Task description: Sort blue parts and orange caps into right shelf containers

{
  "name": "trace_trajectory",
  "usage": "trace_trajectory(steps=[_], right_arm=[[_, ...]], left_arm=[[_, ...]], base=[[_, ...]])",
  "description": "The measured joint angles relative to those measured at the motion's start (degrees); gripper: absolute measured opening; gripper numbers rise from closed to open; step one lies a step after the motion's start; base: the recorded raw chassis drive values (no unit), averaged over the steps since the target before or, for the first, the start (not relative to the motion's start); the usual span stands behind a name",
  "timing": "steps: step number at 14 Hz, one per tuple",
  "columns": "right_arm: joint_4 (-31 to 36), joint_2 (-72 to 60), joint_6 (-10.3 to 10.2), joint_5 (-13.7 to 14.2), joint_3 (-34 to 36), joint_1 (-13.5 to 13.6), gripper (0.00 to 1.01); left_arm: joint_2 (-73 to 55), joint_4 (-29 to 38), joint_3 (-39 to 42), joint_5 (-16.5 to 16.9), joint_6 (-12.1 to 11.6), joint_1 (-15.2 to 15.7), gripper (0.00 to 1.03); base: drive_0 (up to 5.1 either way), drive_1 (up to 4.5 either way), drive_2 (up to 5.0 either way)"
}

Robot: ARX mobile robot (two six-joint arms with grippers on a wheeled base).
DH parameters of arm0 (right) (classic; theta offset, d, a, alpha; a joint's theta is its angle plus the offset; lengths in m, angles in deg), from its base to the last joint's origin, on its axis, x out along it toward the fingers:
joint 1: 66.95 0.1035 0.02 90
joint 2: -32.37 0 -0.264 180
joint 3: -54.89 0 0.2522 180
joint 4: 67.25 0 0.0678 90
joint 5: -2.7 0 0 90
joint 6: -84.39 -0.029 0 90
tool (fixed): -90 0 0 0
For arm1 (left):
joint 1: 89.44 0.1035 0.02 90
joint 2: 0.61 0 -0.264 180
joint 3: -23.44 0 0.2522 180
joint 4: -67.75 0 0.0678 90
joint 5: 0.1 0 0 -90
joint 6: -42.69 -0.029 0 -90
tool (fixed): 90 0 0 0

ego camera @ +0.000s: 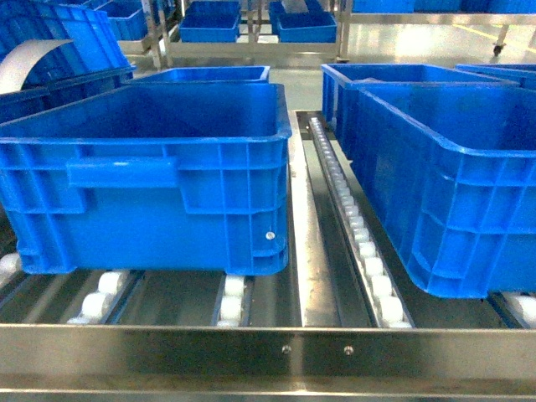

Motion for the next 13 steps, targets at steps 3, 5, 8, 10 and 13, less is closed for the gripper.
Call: trace_trajectory(steps=[3,5,8,10,13], right_arm=[[0.02,0.00,0.00,0.00,0.00,0.00,0.41],[-0.04,0.00,0.00,0.00,0.00,0.00,0.41],[-0.07,0.00,0.00,0.00,0.00,0.00,0.41],[-0.04,0.00,0.00,0.00,0.00,0.00,0.41],[-0.04,0.00,0.00,0.00,0.00,0.00,0.41]], left_arm=[[0.00,0.02,0.00,0.02,0.00,0.00,0.43],[0.00,-0.04,0.00,0.02,0.00,0.00,0.43],[0.00,0.00,0.00,0.02,0.00,0.00,0.43],[0.00,-0.02,0.00,0.04,0.00,0.00,0.43],[0.00,-0.02,0.00,0.04,0.00,0.00,0.43]], base=[[0.0,4.09,-4.0],[0.0,4.09,-4.0],[0.0,4.09,-4.0],[0.0,4.09,-4.0],[0.0,4.09,-4.0]])
